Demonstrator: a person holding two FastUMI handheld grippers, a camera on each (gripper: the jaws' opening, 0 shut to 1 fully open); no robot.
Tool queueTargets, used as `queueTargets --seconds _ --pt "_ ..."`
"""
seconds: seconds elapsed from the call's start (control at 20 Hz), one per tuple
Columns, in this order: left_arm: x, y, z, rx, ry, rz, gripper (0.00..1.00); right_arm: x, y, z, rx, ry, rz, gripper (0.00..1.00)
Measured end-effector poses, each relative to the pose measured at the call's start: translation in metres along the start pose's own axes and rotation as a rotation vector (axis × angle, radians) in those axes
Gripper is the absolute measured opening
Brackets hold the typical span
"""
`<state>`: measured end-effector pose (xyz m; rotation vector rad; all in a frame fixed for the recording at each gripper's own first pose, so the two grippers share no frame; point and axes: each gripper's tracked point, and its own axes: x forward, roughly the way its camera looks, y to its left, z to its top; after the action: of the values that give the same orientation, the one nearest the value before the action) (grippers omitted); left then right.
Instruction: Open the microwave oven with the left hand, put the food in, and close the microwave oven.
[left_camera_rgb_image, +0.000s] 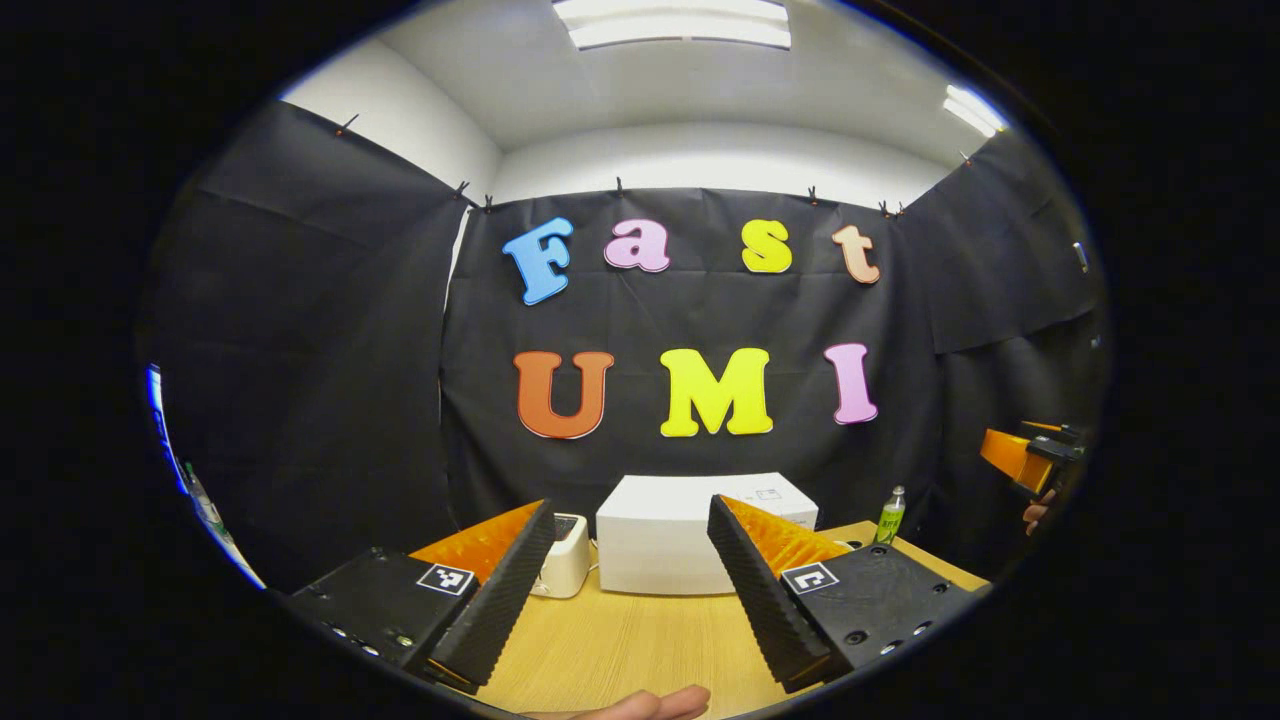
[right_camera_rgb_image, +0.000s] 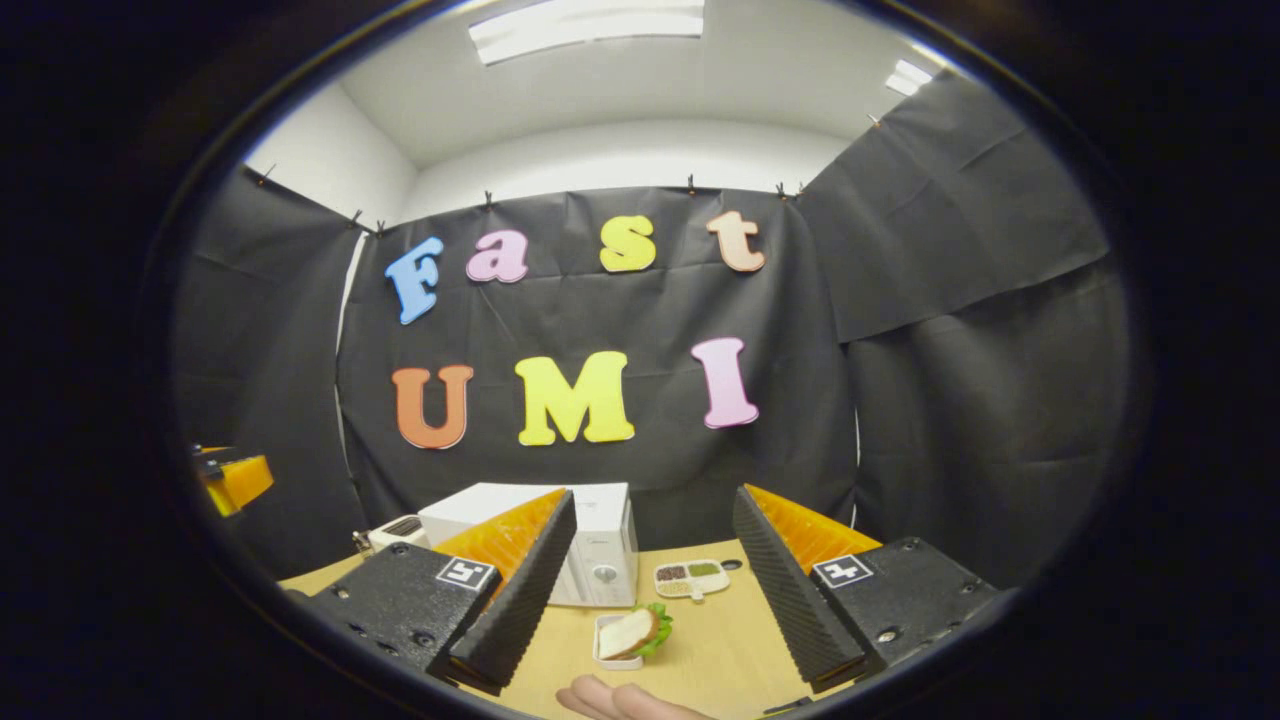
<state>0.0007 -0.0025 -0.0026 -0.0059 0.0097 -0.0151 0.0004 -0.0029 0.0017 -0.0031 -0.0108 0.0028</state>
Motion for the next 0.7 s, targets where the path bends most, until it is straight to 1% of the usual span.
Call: queueTargets --seconds 0.25,0.3,0.4,0.55,0.7 --pt "0.012 -0.001 0.002 0.007 -0.012 0.015 0.96 -0.002 -0.007 0.003 0.005 -0.02 -0.004 0.91" --pt "0.019 -0.005 0.004 0.006 -0.024 0.02 0.96 -0.002 -0.01 0.003 0.005 -0.022 -0.006 0.91" --pt "0.033 -0.016 0.004 -0.009 -0.039 0.008 0.96 -0.001 -0.016 0.005 0.001 -0.036 -0.013 0.91" --pt "0.064 -0.043 -0.003 -0.066 -0.042 -0.04 0.95 -0.002 -0.025 0.003 -0.002 -0.043 -0.016 0.91" --pt "0.105 -0.063 -0.014 -0.102 -0.049 -0.052 0.95 -0.002 -0.038 0.003 -0.013 -0.053 -0.023 0.91"
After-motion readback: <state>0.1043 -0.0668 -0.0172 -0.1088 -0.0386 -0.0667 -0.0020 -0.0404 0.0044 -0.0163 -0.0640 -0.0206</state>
